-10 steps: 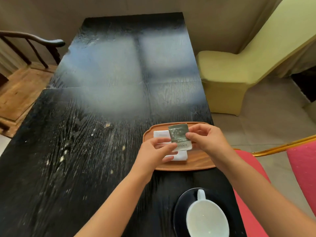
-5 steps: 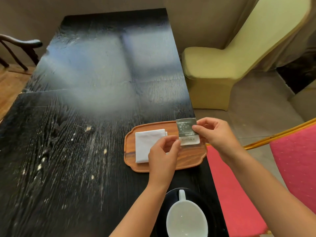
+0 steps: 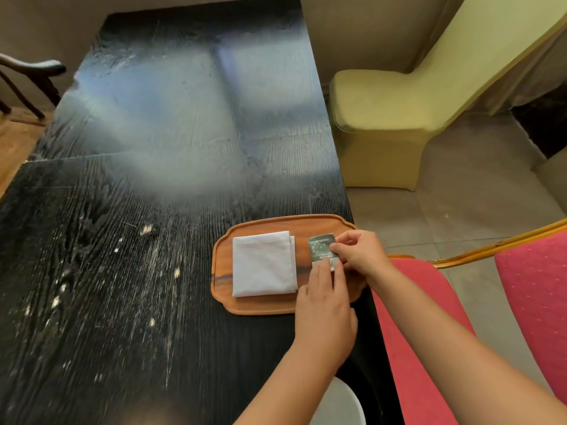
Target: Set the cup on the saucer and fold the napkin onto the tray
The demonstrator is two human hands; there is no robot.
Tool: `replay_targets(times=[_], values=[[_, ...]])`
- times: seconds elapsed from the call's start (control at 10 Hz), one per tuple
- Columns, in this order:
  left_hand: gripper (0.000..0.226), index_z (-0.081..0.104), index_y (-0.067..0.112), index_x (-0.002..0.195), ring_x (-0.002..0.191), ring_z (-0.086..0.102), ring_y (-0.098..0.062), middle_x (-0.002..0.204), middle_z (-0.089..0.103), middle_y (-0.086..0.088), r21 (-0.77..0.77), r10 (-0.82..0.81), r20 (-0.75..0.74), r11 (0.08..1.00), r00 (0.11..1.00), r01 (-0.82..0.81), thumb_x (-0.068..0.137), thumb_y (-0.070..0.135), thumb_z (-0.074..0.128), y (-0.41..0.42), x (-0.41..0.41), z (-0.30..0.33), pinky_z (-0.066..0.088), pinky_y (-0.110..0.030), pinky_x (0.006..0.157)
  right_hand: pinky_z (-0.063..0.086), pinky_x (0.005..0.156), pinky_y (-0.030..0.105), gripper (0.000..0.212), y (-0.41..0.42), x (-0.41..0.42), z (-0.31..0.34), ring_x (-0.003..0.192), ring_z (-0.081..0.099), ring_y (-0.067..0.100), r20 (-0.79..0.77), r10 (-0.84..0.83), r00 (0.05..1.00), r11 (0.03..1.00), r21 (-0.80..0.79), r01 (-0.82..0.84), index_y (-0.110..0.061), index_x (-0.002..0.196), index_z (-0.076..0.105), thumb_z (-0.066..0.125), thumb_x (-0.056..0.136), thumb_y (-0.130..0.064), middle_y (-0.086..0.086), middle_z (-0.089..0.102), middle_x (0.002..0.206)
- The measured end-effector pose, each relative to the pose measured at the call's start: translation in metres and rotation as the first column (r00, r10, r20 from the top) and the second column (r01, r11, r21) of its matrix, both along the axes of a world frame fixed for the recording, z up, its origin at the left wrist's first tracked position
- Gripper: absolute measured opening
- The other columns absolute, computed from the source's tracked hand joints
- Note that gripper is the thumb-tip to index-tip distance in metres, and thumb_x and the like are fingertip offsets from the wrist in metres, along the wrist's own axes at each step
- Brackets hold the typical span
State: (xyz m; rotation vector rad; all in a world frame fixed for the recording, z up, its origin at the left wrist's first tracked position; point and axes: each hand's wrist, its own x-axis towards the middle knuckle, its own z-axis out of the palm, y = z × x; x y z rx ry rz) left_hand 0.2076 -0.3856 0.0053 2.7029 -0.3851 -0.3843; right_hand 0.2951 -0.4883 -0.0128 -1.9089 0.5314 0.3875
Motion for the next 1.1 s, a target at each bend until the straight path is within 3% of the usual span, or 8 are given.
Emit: replay_targets(times=[0.1,0.3,0.7,0.8,0.9,1.0,1.1], values=[[0.074,0.0,0.008,0.148,0.144,0.006,-0.025,0.156,0.007,-0.013,0.097,0.014,-0.054,0.995,0.998,-0.009,0.092,0.029,0.044,-0.007,0.002,-0.007,0.028,-0.038,0.11,0.056,0.075,0.042,0.015,0.002,-0.001,-0.006,0.079,0.066,0.026,0.041,0.064,0.997,0.978,-0.202,-0.054,-0.02,0.065,0.061,0.067,0.076,-0.014,0.003,0.066,0.078],[0.072,0.001,0.006,0.147,0.144,0.004,-0.025,0.156,0.007,-0.012,0.159,0.03,-0.046,0.987,0.999,-0.023,0.093,0.033,0.04,-0.008,0.003,-0.01,0.026,-0.039,0.111,0.048,0.07,0.029,0.011,0.003,-0.002,-0.005,0.085,0.063,0.022,0.043,0.183,0.982,0.88,-0.453,-0.145,-0.025,0.066,0.061,0.065,0.076,-0.024,0.001,0.069,0.083],[0.073,-0.001,0.008,0.148,0.145,0.002,-0.027,0.157,0.004,-0.012,0.17,0.06,-0.028,0.984,0.998,-0.054,0.094,0.037,0.038,-0.006,-0.002,-0.019,0.018,-0.042,0.113,0.048,0.072,0.031,0.008,0.003,-0.005,-0.007,0.088,0.063,0.024,0.057,0.184,0.981,0.878,-0.458,-0.138,-0.016,0.074,0.064,0.065,0.077,-0.023,0.007,0.07,0.088],[0.07,0.007,0.009,0.148,0.144,0.008,-0.027,0.157,0.011,-0.013,0.133,0.077,-0.014,0.988,0.997,-0.075,0.093,0.036,0.041,-0.005,-0.004,-0.016,0.021,-0.042,0.112,0.046,0.07,0.031,0.011,0.003,-0.008,-0.002,0.087,0.062,0.025,0.071,0.163,0.984,0.88,-0.462,-0.113,-0.015,0.073,0.064,0.062,0.078,-0.025,0.006,0.07,0.087],[0.058,0.039,0.01,0.139,0.129,0.043,-0.027,0.14,0.047,-0.012,0.049,0.091,0.096,0.994,0.991,-0.096,0.086,0.03,0.053,0.005,-0.007,0.002,0.039,-0.042,0.1,0.045,0.067,0.032,0.01,0.001,-0.022,0.011,0.085,0.06,0.025,0.098,0.164,0.982,0.857,-0.507,-0.093,-0.018,0.077,0.06,0.055,0.079,-0.027,0.003,0.067,0.088],[0.042,0.051,0.016,0.126,0.109,0.057,-0.021,0.119,0.062,-0.004,-0.001,0.084,0.142,0.996,0.986,-0.085,0.087,0.028,0.051,0.018,-0.007,0.02,0.041,-0.04,0.096,0.048,0.073,0.035,0.015,0.005,-0.033,0.028,0.09,0.06,0.025,0.106,0.28,0.954,0.813,-0.555,-0.177,-0.018,0.091,0.061,0.055,0.081,-0.027,0.003,0.065,0.096],[0.027,0.056,0.022,0.113,0.099,0.059,-0.018,0.105,0.067,0.002,0.025,0.077,0.038,0.997,0.996,-0.078,0.092,0.029,0.042,0.047,0.01,0.055,0.033,-0.037,0.101,0.045,0.087,0.036,0.029,0.015,-0.037,0.068,0.104,0.057,0.023,-0.018,0.46,0.888,0.726,-0.569,-0.388,-0.02,0.108,0.06,0.055,0.082,-0.032,0.002,0.063,0.11]])
